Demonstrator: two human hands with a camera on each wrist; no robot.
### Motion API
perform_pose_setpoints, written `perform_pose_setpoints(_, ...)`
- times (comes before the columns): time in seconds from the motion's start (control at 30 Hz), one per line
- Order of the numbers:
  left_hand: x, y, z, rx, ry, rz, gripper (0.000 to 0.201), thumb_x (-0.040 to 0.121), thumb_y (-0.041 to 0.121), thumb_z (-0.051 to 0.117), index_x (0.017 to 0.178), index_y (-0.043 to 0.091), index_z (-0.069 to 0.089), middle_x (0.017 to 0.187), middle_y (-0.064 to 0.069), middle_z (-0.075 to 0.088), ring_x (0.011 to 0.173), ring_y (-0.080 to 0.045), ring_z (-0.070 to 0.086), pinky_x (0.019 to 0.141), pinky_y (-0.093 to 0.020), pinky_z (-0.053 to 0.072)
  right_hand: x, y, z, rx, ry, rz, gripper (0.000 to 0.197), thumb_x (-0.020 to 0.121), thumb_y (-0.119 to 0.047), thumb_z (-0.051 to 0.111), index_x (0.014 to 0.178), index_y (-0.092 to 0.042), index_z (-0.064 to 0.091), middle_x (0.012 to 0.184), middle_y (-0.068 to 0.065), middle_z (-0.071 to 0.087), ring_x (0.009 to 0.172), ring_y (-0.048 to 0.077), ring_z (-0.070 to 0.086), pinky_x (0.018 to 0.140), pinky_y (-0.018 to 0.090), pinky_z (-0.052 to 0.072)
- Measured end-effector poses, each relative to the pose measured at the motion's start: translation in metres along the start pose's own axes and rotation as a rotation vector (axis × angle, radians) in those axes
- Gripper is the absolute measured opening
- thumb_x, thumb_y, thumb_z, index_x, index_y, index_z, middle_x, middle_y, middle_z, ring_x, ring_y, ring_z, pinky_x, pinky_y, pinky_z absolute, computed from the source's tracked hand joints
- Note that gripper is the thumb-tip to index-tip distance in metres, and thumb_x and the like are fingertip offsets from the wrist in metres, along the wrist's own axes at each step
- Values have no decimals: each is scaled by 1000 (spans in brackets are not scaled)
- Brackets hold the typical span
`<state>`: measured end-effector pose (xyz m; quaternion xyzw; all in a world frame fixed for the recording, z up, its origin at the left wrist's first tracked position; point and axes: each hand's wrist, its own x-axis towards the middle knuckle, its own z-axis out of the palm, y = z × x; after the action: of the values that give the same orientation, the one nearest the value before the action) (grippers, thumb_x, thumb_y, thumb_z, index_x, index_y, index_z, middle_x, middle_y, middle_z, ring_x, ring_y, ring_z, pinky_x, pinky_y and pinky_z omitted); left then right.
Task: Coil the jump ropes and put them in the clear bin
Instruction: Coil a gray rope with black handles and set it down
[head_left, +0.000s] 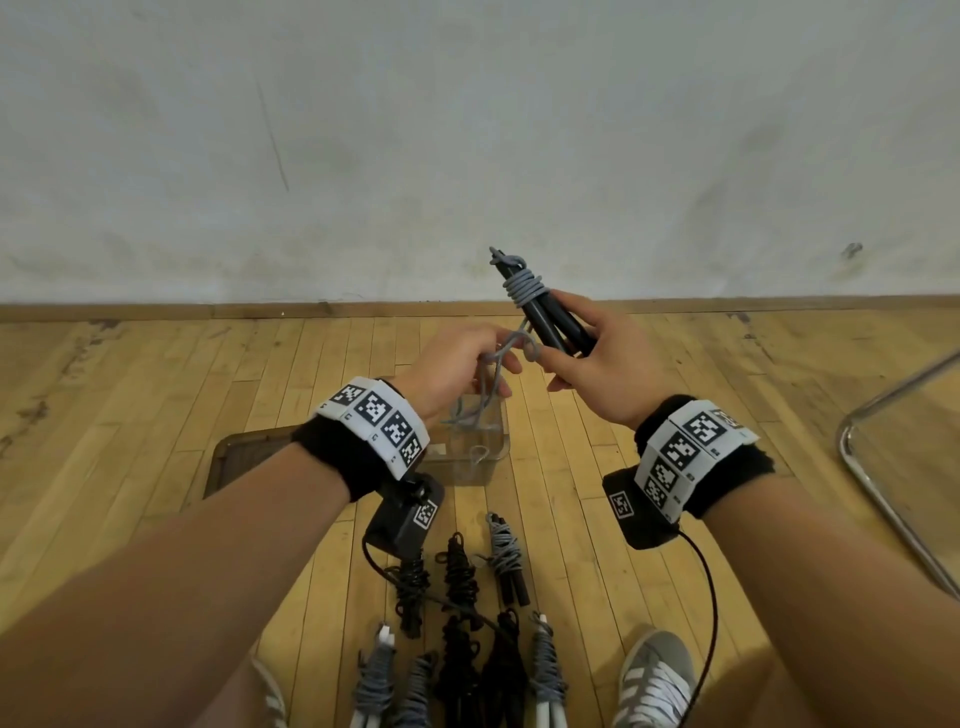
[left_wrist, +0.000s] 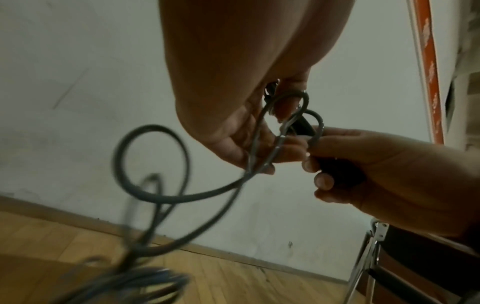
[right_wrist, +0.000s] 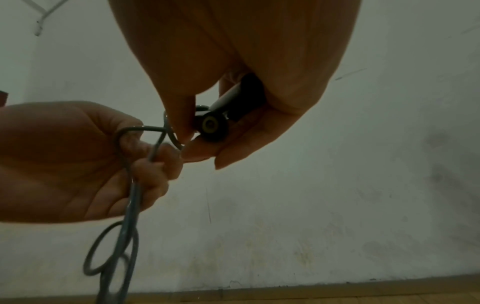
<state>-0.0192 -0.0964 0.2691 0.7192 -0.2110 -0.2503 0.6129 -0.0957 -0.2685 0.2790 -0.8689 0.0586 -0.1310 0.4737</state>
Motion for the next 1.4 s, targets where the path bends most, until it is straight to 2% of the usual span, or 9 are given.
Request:
perform_pose_setpoints(0.1, 4, -3, 2, -97, 11, -29, 47, 89, -12, 40, 118, 14, 66, 99, -18, 76, 86, -24, 73, 93, -40, 59, 0, 8, 4, -105, -4, -52, 60, 90, -25, 76, 145, -29, 52, 111, -7, 70, 66, 8, 73, 62, 25, 61)
perform_pose_setpoints(0.2, 4, -2, 2, -67, 72, -22, 46, 91, -12, 38, 118, 6, 70, 82, -14, 72, 66, -20, 63, 67, -26, 58, 0, 13, 8, -157, 8, -67, 59, 90, -26, 75, 145, -30, 52, 113, -7, 70, 67, 9, 73, 65, 34, 64)
perform_pose_setpoints(0.4, 7, -6, -1, 175, 35, 56, 31, 101, 47, 57, 104, 25, 79, 55, 6, 53, 52, -11, 44, 52, -21, 39, 4, 13, 2, -175, 68, -23, 63, 91, -37, 75, 148, -34, 48, 107, -9, 72, 62, 4, 72, 65, 21, 59)
perform_pose_setpoints(0.63, 4, -9, 0, 48, -101, -95, 19, 101, 9, 61, 120, 7, 59, 102, -4, 79, 81, -17, 75, 65, -26, 55, 2, 11, 1, -121, 43, -4, 66, 89, -36, 76, 149, -32, 47, 99, -13, 72, 65, 3, 73, 64, 20, 59)
perform_pose_setpoints(0.73, 3, -7, 4, 27, -101, -119, 31, 97, -1, 60, 126, 9, 55, 100, -5, 79, 79, -14, 75, 58, -22, 49, -1, 4, 1, -48, 24, -31, 63, 90, -29, 77, 146, -30, 50, 97, -13, 72, 66, 4, 73, 63, 16, 57)
perform_pose_setpoints(0.9, 2, -1, 3, -44, -136, -136, 33, 100, 18, 61, 131, 27, 56, 107, -4, 79, 89, -18, 76, 64, -24, 51, -3, 3, 1, 193, -9, -4, 55, 90, -11, 76, 137, -29, 52, 102, -8, 73, 72, 6, 74, 62, 16, 56)
perform_pose_setpoints(1.03, 2, -8, 1, 10, -135, -107, 44, 94, 6, 70, 129, 28, 55, 95, -2, 76, 75, -11, 72, 54, -19, 45, -3, 4, 4, 183, -25, -13, 57, 91, -9, 74, 140, -28, 51, 105, -9, 70, 78, 2, 72, 64, 17, 57)
perform_pose_setpoints(1.27, 11, -7, -8, -34, -45, -41, 38, 97, -6, 58, 129, 15, 63, 111, -4, 76, 94, -16, 75, 85, -29, 56, 8, 23, 2, -39, 104, 48, 65, 91, -29, 77, 150, -28, 48, 114, -7, 70, 73, 10, 75, 76, 36, 63)
perform_pose_setpoints(1.4, 8, 1, -5, -75, 83, -27, 44, 95, -8, 50, 129, 12, 68, 101, 2, 76, 77, -6, 72, 67, -23, 50, 8, 22, 2, -274, 122, 36, 72, 92, -41, 72, 155, -37, 37, 110, -10, 70, 67, 2, 72, 70, 22, 59)
